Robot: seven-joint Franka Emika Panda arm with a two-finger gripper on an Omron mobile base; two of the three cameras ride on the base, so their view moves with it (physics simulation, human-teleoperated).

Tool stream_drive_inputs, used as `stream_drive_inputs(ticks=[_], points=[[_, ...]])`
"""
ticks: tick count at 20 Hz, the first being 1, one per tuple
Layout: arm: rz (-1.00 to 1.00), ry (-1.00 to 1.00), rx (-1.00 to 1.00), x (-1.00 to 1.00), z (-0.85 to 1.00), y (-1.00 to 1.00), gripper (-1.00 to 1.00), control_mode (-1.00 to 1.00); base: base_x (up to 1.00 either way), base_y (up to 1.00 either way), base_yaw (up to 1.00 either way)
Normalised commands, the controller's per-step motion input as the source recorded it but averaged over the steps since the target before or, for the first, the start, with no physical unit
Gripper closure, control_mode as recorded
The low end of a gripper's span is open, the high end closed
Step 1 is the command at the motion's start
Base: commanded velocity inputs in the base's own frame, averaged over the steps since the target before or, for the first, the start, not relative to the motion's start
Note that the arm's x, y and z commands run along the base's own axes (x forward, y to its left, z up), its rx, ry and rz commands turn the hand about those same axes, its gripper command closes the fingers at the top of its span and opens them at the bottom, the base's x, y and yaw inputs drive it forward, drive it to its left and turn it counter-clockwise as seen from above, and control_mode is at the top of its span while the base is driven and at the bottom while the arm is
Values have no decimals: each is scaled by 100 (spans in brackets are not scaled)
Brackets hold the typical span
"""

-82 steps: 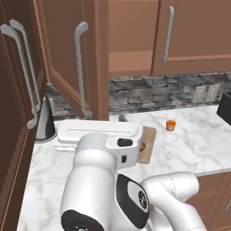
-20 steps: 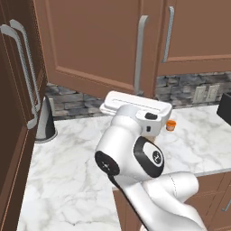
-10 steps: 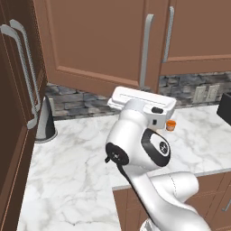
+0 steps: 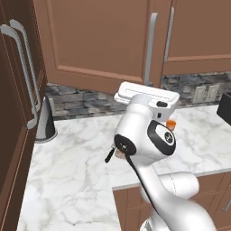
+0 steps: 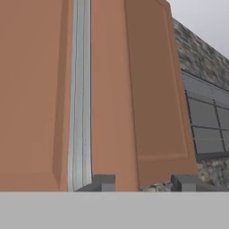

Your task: Pick the bread, place it on the cutting board, pick the jam, place it on the counter, and close the cabinet.

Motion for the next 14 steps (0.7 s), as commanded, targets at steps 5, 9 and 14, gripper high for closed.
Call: stream_drive_inputs(ticks=[5, 9, 14], points=[[0, 0, 0, 59, -11, 0, -100, -100, 0, 0, 0], [0, 0, 0, 56, -11, 0, -100, -100, 0, 0, 0], [0, 0, 0, 56, -10, 0, -100, -100, 0, 0, 0]])
